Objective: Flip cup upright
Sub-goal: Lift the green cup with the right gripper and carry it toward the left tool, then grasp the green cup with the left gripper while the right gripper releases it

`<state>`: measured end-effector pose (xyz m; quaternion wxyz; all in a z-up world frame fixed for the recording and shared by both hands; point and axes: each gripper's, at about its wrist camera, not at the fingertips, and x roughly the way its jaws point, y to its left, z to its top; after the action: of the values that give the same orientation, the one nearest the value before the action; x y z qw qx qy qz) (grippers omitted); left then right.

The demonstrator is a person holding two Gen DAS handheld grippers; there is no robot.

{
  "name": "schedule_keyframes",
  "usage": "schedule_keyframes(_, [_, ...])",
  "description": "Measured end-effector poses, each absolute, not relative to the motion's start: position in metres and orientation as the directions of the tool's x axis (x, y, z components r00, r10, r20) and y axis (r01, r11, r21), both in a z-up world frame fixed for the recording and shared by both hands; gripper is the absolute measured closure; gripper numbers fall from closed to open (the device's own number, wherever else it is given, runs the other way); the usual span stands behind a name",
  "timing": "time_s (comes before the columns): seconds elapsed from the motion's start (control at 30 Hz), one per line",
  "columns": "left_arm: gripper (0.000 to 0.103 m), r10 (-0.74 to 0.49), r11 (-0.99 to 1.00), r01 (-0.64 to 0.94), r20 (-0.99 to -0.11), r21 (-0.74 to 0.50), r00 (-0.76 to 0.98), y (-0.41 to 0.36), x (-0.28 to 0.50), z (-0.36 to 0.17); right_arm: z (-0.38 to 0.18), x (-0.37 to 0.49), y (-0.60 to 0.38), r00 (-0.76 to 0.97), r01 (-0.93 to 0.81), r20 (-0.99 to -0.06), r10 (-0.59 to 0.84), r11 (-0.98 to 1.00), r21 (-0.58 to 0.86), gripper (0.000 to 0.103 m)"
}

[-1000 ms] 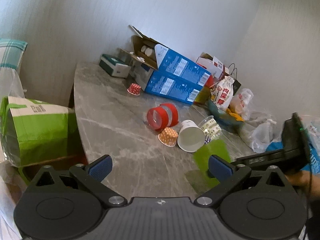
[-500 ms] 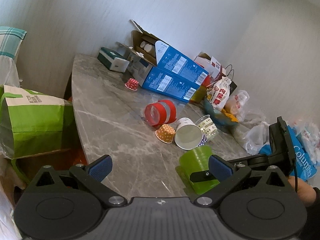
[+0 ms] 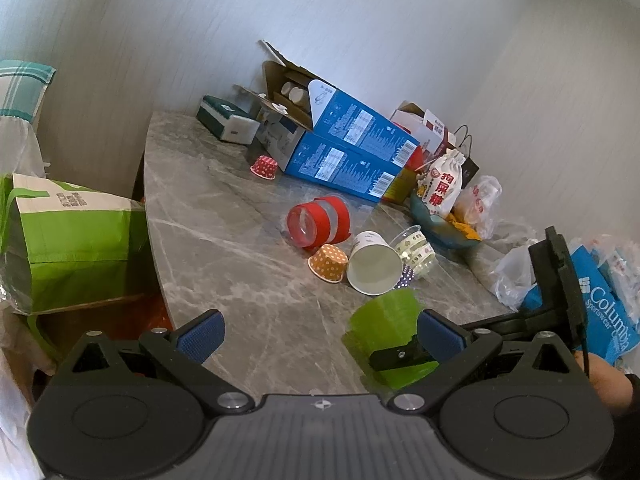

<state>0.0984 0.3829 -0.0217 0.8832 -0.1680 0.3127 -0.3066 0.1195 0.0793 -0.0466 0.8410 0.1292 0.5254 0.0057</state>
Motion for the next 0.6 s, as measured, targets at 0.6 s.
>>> schedule_keyframes(0.6, [0.000, -0.683, 0.724, 0.326, -0.569, -0.607, 0.458, 0.347, 0.130, -0.011, -0.052, 0.116, 0.086, 0.475, 0.034, -0.862, 0.175, 0.976, 0.216, 0.015])
